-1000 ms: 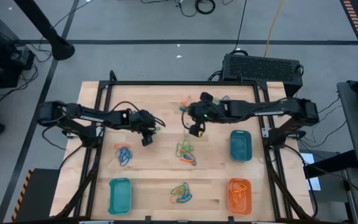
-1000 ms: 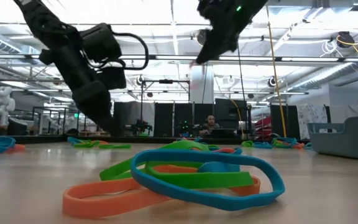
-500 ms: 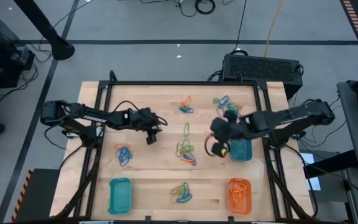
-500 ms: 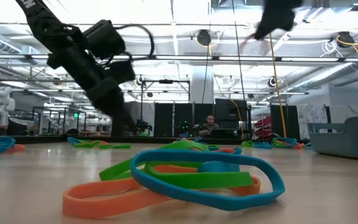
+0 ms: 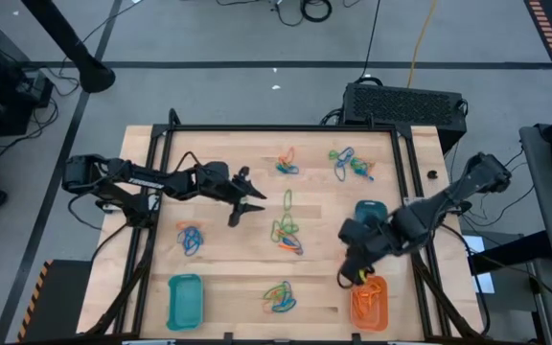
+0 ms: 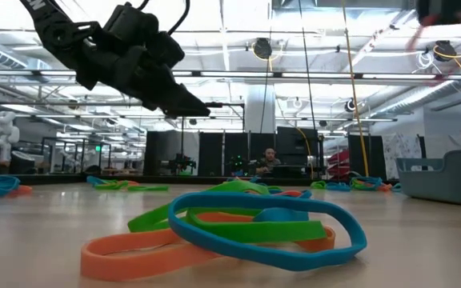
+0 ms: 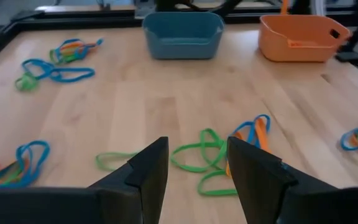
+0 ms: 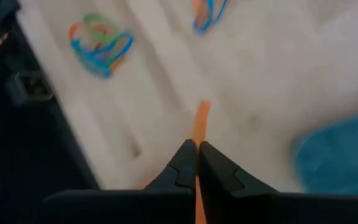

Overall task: Sort rubber bands into baskets
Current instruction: Put the orange rubber band into the orange bin

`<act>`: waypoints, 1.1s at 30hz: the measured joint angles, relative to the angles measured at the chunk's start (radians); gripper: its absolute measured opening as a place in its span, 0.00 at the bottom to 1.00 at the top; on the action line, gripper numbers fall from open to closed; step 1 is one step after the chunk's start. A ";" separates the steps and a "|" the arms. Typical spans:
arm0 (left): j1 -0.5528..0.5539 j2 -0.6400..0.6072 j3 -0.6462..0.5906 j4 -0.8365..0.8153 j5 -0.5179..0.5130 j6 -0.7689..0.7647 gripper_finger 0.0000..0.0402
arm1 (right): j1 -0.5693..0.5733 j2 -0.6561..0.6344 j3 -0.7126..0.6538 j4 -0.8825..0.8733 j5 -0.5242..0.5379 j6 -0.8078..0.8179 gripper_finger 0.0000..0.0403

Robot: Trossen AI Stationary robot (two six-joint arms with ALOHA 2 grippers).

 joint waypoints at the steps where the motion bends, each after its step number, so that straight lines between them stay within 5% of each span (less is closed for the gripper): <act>1: 0.000 0.000 0.000 0.000 0.005 0.006 0.43 | 0.024 0.005 0.000 0.001 -0.017 0.043 0.00; 18: -0.002 0.000 0.000 0.011 0.018 0.048 0.43 | 0.300 0.156 0.000 0.044 -0.088 0.625 0.00; 33: -0.058 -0.001 0.000 -0.004 0.018 0.026 0.43 | 0.343 0.315 0.000 0.191 -0.115 0.650 0.00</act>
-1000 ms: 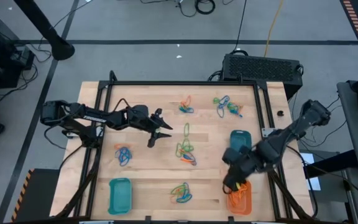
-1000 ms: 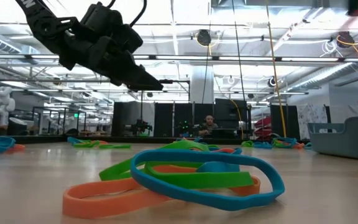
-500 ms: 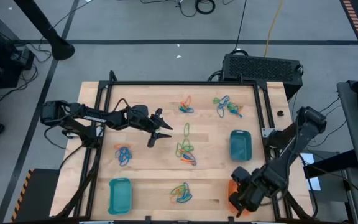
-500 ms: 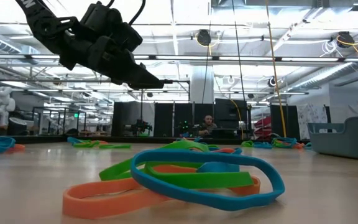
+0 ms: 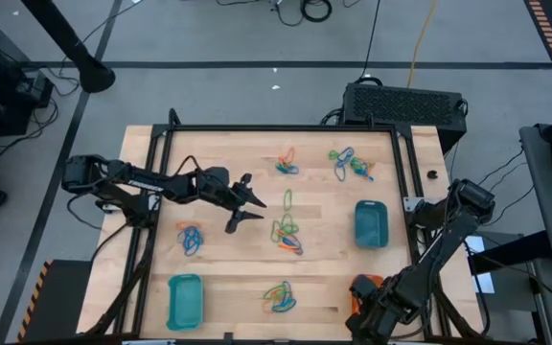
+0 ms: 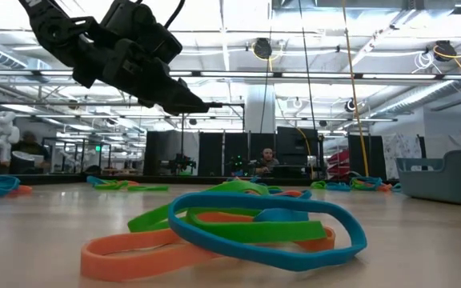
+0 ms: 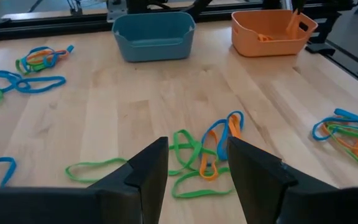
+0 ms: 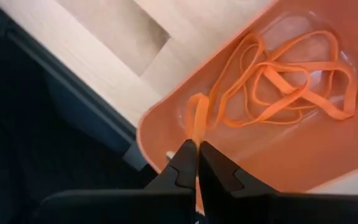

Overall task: Sort rubber bands into baskets
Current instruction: Put the orange rubber band into the orange bin

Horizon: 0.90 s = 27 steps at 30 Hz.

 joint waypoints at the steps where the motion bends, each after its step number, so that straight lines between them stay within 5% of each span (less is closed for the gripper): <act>1: 0.000 0.000 0.000 0.000 0.000 0.000 0.43 | 0.000 0.003 0.000 -0.006 0.000 0.000 0.00; 11: 0.000 0.000 0.000 0.003 0.000 0.028 0.43 | 0.000 0.006 0.000 -0.144 -0.038 0.068 0.01; 22: 0.000 0.000 0.000 0.000 -0.001 0.028 0.43 | 0.000 0.005 0.000 -0.169 -0.053 0.065 0.18; 27: 0.000 0.000 0.000 0.000 0.000 0.027 0.43 | -0.008 -0.001 0.000 -0.177 -0.106 -0.062 0.23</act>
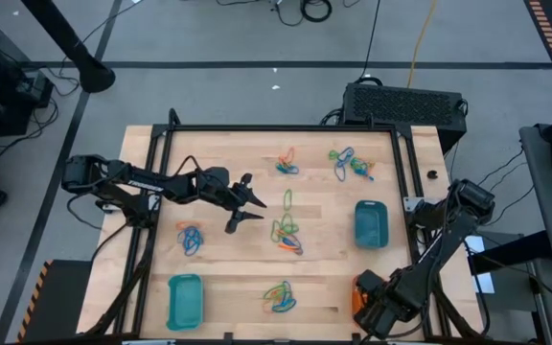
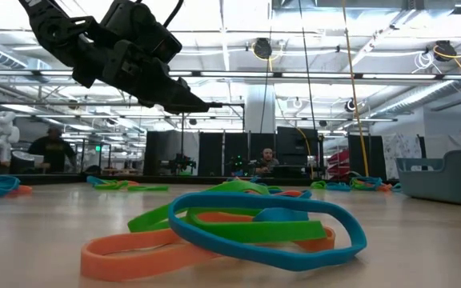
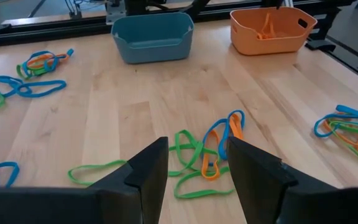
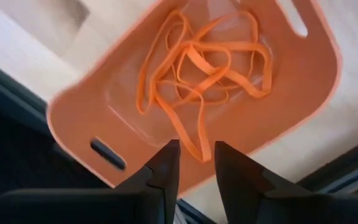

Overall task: Sort rubber bands into baskets
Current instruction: Put the orange rubber band into the orange bin

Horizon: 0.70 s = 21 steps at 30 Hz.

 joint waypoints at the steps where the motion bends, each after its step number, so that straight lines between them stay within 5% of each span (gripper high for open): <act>1: 0.000 0.000 0.000 0.000 0.003 -0.001 0.43 | -0.001 -0.003 0.000 -0.001 0.002 -0.019 0.24; 10: -0.052 0.000 0.000 0.020 0.053 0.001 0.43 | -0.066 -0.016 0.059 -0.043 0.036 -0.129 0.22; 21: -0.177 0.102 0.000 0.077 -0.001 0.084 0.43 | -0.133 -0.016 0.118 0.029 0.493 -0.484 0.22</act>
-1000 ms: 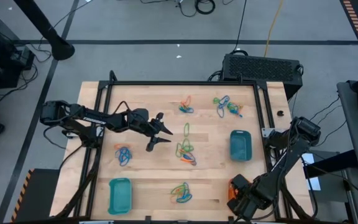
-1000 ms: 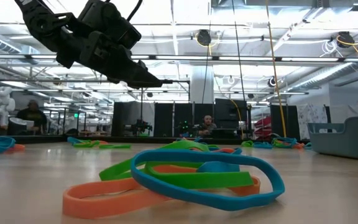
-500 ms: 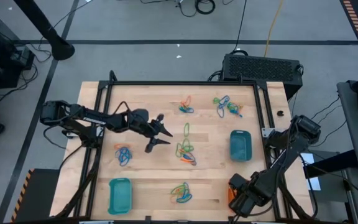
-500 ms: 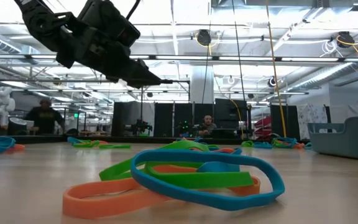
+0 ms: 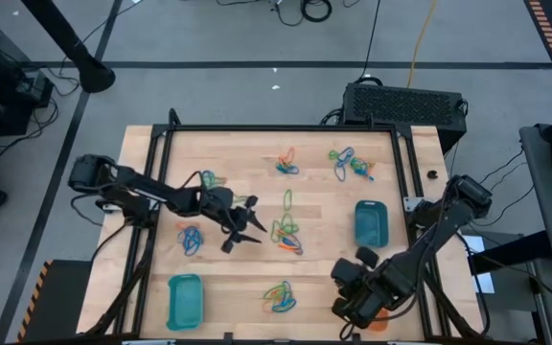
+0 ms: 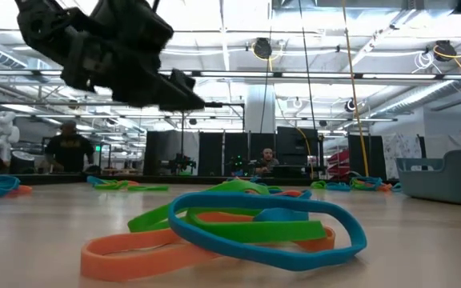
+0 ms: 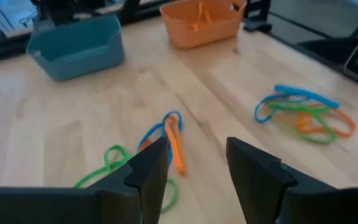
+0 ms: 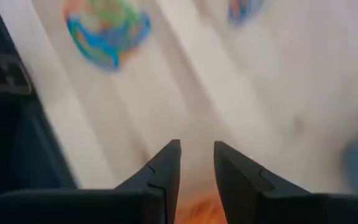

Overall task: Sort rubber bands into baskets
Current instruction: Put the orange rubber band into the orange bin

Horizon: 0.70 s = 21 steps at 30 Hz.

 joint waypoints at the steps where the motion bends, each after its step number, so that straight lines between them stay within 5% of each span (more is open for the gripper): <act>1: -0.002 0.024 0.001 0.010 -0.001 -0.001 0.43 | -0.007 0.000 0.000 0.007 0.028 -0.028 0.22; 11: -0.035 0.268 0.133 0.021 -0.064 -0.023 0.43 | -0.056 0.003 0.000 0.021 0.310 -0.210 0.22; 21: -0.052 0.356 0.209 -0.016 -0.076 -0.061 0.43 | -0.088 0.079 0.000 0.085 0.407 -0.334 0.22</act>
